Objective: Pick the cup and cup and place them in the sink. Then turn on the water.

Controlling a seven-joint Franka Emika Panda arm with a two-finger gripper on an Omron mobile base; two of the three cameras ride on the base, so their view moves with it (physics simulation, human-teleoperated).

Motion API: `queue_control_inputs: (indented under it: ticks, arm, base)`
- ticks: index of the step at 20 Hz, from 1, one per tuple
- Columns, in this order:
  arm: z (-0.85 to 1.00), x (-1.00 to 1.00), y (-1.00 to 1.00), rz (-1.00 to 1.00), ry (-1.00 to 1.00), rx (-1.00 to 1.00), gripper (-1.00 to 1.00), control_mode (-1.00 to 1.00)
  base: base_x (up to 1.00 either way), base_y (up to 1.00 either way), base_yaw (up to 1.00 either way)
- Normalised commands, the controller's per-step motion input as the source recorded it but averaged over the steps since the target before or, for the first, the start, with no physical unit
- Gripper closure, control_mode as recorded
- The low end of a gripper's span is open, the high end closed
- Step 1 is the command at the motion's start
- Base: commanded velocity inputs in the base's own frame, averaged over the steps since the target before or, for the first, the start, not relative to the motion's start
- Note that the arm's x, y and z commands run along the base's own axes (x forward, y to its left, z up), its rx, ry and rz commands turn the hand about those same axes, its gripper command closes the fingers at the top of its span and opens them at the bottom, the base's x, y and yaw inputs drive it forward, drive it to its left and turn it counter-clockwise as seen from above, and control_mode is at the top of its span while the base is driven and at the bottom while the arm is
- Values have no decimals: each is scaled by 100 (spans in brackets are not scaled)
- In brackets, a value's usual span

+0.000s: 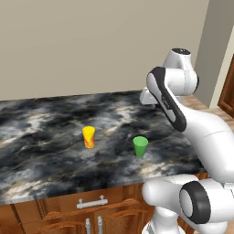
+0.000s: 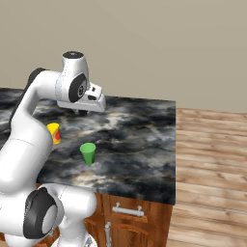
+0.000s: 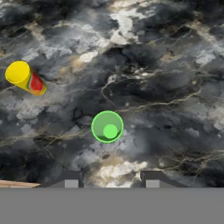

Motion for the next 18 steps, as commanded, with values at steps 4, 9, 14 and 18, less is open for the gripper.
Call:
queue_control_inputs:
  ticks: [4,9,14,18]
  arm:
    - [0,0,0,0,0,0,-100,-100]
    - [-10,0,-1,0,0,0,-100,-100]
    - [-34,0,0,0,2,0,-100,-100]
    - [-34,0,0,0,9,0,-100,-100]
  base:
    - [0,0,0]
    - [0,0,0]
    - [0,0,0]
    - [0,0,0]
